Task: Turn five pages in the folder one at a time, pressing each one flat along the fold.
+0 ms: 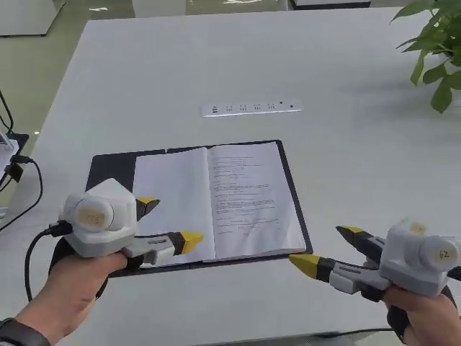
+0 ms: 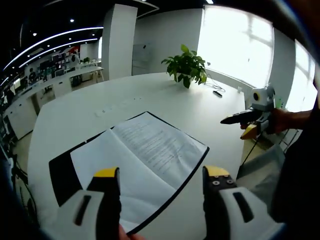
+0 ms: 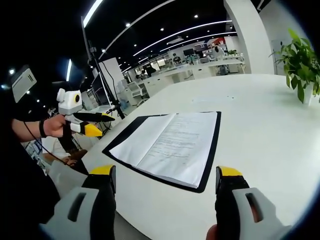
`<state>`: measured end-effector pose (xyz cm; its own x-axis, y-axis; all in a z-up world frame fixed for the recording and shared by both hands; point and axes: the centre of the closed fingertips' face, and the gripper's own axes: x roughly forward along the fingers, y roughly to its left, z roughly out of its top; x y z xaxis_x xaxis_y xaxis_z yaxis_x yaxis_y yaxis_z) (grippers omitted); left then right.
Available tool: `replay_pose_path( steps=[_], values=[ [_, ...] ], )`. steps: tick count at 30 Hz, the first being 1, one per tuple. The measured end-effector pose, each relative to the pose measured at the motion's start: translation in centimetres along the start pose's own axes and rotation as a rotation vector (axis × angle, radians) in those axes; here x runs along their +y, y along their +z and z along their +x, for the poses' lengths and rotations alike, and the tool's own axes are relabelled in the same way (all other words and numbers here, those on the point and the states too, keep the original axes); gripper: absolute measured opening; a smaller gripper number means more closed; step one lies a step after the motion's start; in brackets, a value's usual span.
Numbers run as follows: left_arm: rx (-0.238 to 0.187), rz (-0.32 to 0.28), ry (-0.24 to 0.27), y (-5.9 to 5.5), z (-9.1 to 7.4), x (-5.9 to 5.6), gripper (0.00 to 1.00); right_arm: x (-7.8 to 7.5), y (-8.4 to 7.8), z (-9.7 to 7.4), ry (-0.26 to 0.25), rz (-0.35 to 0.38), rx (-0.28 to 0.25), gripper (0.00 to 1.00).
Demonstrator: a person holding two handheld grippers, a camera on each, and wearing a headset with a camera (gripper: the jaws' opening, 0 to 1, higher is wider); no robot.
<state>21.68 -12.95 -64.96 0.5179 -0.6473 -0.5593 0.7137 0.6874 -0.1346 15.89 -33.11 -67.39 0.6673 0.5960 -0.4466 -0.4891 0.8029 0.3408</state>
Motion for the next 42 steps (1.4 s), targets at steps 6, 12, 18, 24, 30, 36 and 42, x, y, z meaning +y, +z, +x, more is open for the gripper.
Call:
replay_pose_path(
  steps=[6,12,18,24,30,36,42],
  values=[
    [0.003,0.03,-0.051,1.4,2.7,-1.9,0.66,-0.3,0.0,-0.3,-0.004,0.01,-0.012,0.82],
    [0.019,0.082,-0.104,2.5,5.7,-3.7,0.66,-0.5,-0.1,-0.5,-0.006,0.018,-0.015,0.81],
    [0.044,0.137,-0.163,3.4,8.8,-5.6,0.65,-0.4,-0.4,-0.5,0.002,0.02,-0.007,0.81],
    [0.064,0.172,-0.206,4.0,11.8,-7.3,0.65,-0.4,-0.7,-0.5,0.009,0.019,0.002,0.81],
    [0.096,0.178,-0.203,3.4,14.6,-7.9,0.65,-0.4,-1.0,-0.3,0.015,0.024,0.008,0.8],
    [0.142,0.17,-0.189,1.7,17.2,-8.2,0.64,-0.6,-1.3,-0.3,0.02,0.034,0.013,0.78],
    [0.183,0.178,-0.186,0.2,19.0,-9.1,0.66,-0.8,-1.3,-0.5,0.02,0.043,0.01,0.78]
  ],
)
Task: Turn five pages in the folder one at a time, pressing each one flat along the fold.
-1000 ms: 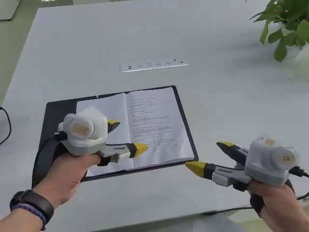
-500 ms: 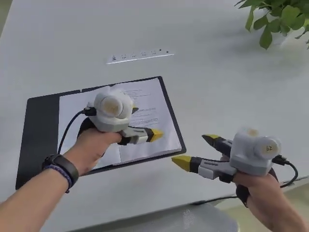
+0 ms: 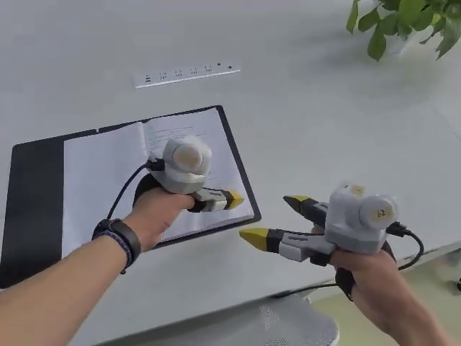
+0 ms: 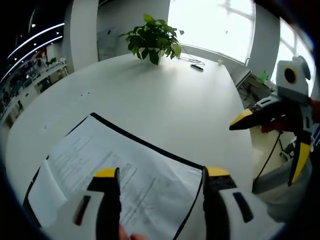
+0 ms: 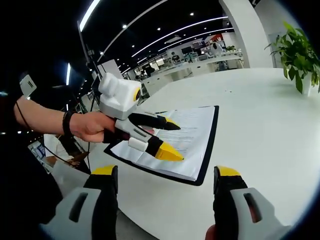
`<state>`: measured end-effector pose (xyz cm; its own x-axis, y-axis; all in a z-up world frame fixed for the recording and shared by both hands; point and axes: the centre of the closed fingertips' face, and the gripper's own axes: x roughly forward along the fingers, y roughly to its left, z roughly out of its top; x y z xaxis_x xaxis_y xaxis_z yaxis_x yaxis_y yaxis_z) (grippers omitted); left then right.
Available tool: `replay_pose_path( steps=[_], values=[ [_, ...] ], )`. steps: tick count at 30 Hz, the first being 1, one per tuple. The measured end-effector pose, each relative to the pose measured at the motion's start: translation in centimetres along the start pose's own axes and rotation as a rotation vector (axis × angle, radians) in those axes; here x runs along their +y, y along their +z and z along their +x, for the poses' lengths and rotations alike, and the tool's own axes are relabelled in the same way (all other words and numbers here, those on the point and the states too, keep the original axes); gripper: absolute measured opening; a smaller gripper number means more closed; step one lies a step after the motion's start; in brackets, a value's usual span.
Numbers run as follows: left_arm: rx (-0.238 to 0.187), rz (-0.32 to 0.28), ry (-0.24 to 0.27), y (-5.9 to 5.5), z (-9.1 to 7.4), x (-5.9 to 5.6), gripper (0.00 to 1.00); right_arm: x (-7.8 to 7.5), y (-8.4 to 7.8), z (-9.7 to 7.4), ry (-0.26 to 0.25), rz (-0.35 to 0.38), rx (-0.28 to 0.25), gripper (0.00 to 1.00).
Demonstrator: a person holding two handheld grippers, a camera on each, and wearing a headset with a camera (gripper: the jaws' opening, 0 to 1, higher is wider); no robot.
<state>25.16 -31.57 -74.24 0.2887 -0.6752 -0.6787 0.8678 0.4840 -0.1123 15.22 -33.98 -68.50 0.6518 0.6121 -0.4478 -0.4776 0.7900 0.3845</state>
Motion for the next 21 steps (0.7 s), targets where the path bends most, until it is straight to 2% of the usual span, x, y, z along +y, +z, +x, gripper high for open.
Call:
replay_pose_path(
  steps=[9,11,13,16,21],
  values=[
    [0.064,0.006,0.018,-1.6,2.6,-0.6,0.67,0.2,-0.5,0.2,0.016,0.013,0.016,0.77],
    [0.088,0.041,0.03,-2.2,2.9,-0.5,0.67,0.2,-0.6,0.2,0.02,0.013,0.021,0.76],
    [0.104,0.051,0.036,-2.6,3.2,-0.8,0.67,0.2,-0.7,0.3,0.023,0.028,0.025,0.75],
    [0.11,0.083,0.053,-2.9,3.3,-0.9,0.68,-0.1,-0.7,0.2,0.023,0.032,0.022,0.74],
    [0.101,0.09,0.051,-3.0,3.2,-0.8,0.68,-0.4,-0.7,0.4,0.031,0.038,0.021,0.73]
  ],
)
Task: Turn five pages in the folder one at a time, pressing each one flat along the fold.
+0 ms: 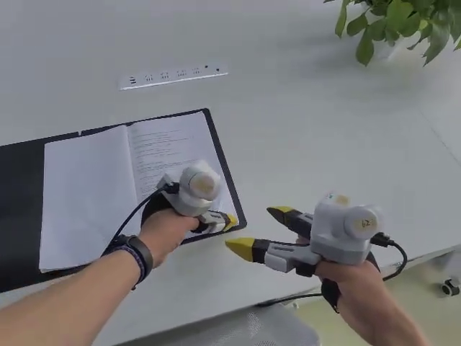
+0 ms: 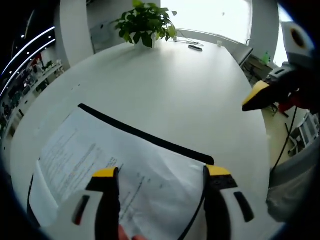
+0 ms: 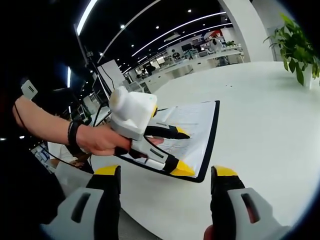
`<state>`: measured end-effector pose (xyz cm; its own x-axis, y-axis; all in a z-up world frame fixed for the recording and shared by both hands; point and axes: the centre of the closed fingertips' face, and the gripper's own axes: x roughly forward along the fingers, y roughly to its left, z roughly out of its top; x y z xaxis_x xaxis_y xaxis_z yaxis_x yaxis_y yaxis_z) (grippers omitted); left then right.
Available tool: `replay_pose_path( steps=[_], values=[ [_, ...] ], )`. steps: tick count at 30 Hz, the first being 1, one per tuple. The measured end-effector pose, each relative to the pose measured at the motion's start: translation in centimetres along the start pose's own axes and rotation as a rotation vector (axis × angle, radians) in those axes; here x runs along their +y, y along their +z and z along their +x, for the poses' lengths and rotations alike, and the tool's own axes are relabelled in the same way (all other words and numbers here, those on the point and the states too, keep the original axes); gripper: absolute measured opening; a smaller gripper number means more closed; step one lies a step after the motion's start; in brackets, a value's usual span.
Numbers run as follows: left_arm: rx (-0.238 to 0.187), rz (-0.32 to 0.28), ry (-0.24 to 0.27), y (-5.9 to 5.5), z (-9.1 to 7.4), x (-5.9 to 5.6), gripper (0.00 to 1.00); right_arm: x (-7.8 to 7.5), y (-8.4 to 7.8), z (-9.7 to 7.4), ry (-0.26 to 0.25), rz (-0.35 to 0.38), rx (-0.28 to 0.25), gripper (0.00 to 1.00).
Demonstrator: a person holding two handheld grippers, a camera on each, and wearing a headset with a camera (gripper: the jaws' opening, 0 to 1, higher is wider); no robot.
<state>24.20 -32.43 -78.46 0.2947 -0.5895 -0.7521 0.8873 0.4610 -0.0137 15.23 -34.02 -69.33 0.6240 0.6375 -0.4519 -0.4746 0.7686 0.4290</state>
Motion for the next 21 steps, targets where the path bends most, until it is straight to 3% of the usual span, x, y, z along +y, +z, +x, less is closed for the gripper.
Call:
replay_pose_path(
  steps=[21],
  values=[
    [-0.026,-0.038,-0.019,0.0,-0.4,0.3,0.61,-0.7,0.5,1.2,0.025,0.005,0.01,0.65]
  ],
)
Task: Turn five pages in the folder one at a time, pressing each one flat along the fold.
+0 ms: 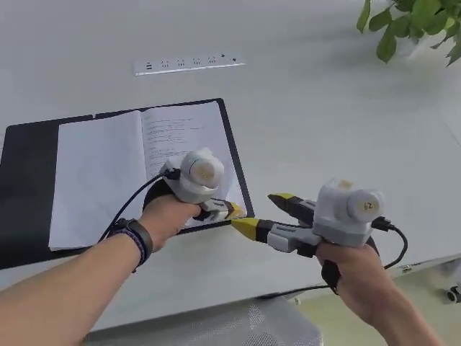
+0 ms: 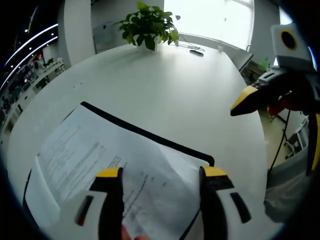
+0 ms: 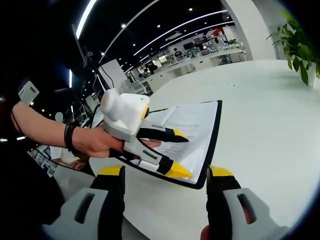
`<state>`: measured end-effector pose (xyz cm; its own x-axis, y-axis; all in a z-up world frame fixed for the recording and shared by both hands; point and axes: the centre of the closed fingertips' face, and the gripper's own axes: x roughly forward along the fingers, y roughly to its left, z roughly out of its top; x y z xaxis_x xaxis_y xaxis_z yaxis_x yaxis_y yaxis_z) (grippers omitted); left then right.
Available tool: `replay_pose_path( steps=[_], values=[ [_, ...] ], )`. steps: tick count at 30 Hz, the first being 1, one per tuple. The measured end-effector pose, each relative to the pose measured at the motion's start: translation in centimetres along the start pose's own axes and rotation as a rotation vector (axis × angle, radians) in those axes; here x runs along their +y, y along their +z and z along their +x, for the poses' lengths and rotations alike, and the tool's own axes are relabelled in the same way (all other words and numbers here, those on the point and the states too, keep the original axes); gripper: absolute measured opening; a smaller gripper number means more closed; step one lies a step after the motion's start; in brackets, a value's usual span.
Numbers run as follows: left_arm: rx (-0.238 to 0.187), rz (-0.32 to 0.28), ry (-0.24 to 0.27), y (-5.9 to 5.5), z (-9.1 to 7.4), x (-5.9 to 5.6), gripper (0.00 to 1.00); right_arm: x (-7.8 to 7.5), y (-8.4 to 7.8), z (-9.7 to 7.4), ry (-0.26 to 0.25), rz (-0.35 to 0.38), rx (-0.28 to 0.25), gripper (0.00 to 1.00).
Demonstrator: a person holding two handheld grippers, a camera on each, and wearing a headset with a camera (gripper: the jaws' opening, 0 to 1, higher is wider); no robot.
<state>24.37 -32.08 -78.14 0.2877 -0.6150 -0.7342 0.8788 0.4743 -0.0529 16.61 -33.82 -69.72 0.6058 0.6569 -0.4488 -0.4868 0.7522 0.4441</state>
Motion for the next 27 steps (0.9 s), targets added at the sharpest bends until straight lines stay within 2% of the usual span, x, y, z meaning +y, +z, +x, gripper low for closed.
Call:
replay_pose_path(
  steps=[7,12,15,20,27],
  values=[
    [-0.006,-0.005,0.011,-0.1,-0.3,0.4,0.55,-0.3,-0.1,0.3,0.007,0.013,0.004,0.63],
    [-0.017,-0.005,0.015,-0.3,-0.4,0.6,0.53,-1.3,0.4,1.3,0.012,0.019,0.0,0.6],
    [-0.021,-0.008,0.017,-0.3,-0.4,0.7,0.52,-2.1,1.2,2.4,0.021,0.054,-0.02,0.55],
    [-0.028,-0.012,0.016,-0.3,-0.4,0.8,0.51,-3.3,1.6,4.4,0.032,0.076,-0.001,0.5],
    [-0.034,-0.015,0.017,-0.3,-0.4,0.9,0.5,-4.0,2.0,6.7,0.068,0.12,0.009,0.47]
  ],
)
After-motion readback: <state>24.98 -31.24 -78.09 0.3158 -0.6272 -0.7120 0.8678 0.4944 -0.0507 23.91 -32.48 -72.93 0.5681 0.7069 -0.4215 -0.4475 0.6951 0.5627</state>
